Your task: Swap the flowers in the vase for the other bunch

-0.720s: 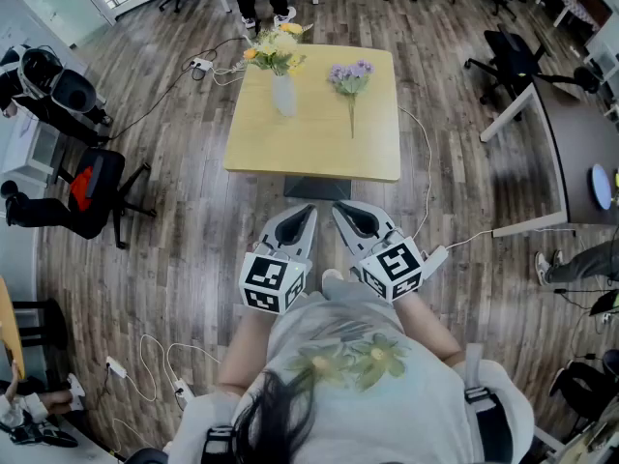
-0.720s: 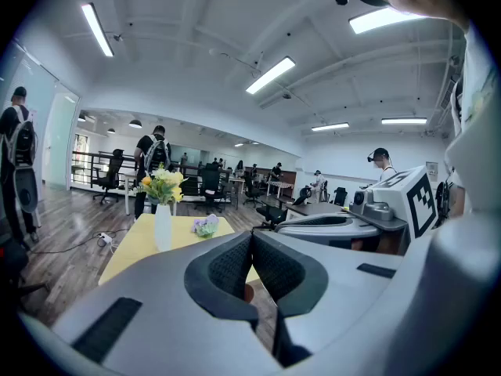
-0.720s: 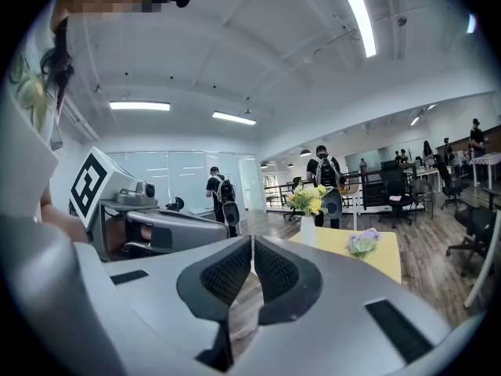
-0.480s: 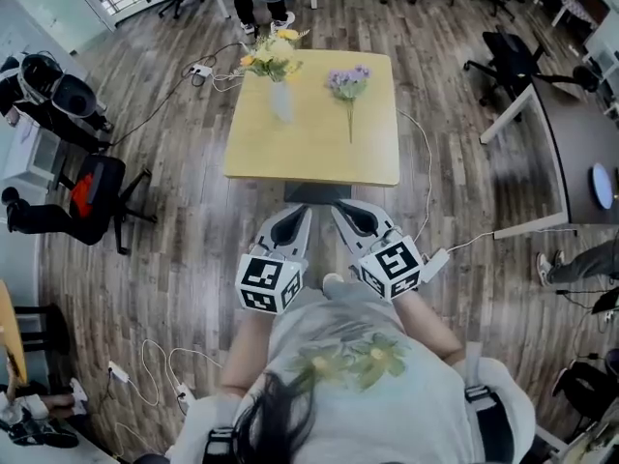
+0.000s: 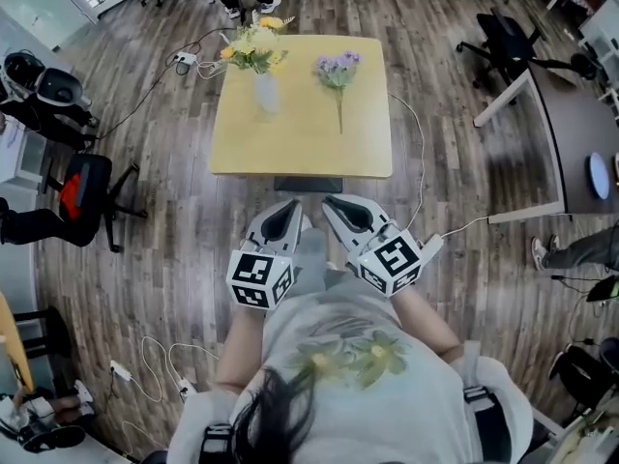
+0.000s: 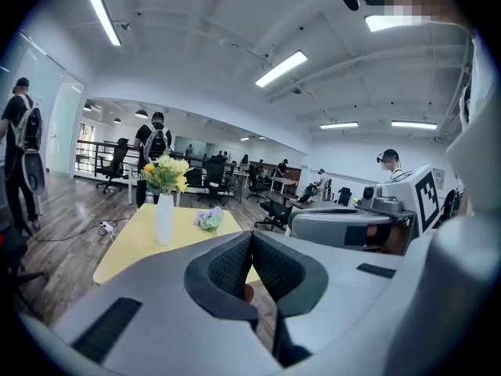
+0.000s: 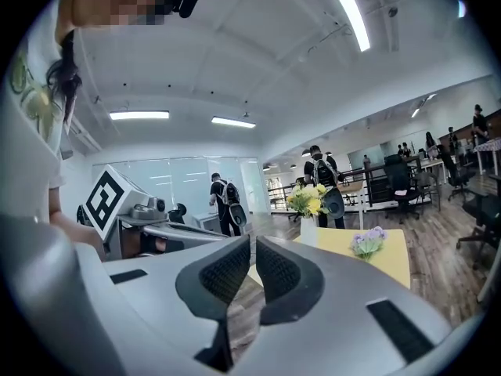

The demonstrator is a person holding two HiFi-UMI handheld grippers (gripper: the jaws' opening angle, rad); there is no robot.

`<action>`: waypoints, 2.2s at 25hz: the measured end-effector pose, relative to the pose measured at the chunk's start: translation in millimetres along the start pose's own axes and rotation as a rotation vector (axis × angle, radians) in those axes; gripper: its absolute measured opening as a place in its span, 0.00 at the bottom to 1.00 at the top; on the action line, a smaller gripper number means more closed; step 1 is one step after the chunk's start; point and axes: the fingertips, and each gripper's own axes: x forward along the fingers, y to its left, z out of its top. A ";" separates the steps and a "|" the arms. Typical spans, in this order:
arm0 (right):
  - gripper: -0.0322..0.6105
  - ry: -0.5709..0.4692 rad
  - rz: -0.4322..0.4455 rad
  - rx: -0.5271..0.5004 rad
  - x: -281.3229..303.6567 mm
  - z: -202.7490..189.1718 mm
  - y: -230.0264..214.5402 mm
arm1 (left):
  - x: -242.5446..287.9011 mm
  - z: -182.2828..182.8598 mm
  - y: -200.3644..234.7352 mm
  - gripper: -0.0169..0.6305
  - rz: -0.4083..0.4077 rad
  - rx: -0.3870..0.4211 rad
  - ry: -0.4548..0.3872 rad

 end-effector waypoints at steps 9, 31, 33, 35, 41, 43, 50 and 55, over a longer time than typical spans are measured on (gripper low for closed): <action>0.12 0.037 0.011 0.027 35.2 1.4 -45.5 | 51.2 19.0 34.0 0.05 -0.028 0.010 -0.009; 0.44 0.059 -0.022 0.010 292.2 85.3 -204.1 | 173.8 95.7 255.9 0.05 0.043 -0.027 -0.007; 0.45 0.065 -0.044 0.013 310.1 85.0 -211.0 | 178.4 97.9 272.5 0.05 0.045 -0.025 -0.006; 0.46 0.065 -0.069 0.014 327.1 86.7 -218.0 | 182.5 100.2 289.0 0.05 0.045 -0.025 -0.006; 0.47 0.075 -0.089 0.002 364.4 97.0 -237.1 | 195.6 103.9 320.5 0.05 0.050 -0.036 -0.009; 0.47 0.093 -0.092 -0.007 373.4 98.4 -243.1 | 198.2 103.7 324.6 0.05 0.050 -0.040 -0.008; 0.47 0.217 -0.111 -0.006 413.6 72.3 -261.3 | 201.5 102.4 344.6 0.05 0.076 -0.058 -0.021; 0.47 0.305 -0.107 -0.028 440.1 53.3 -256.8 | 195.4 99.0 365.3 0.05 0.091 -0.072 -0.011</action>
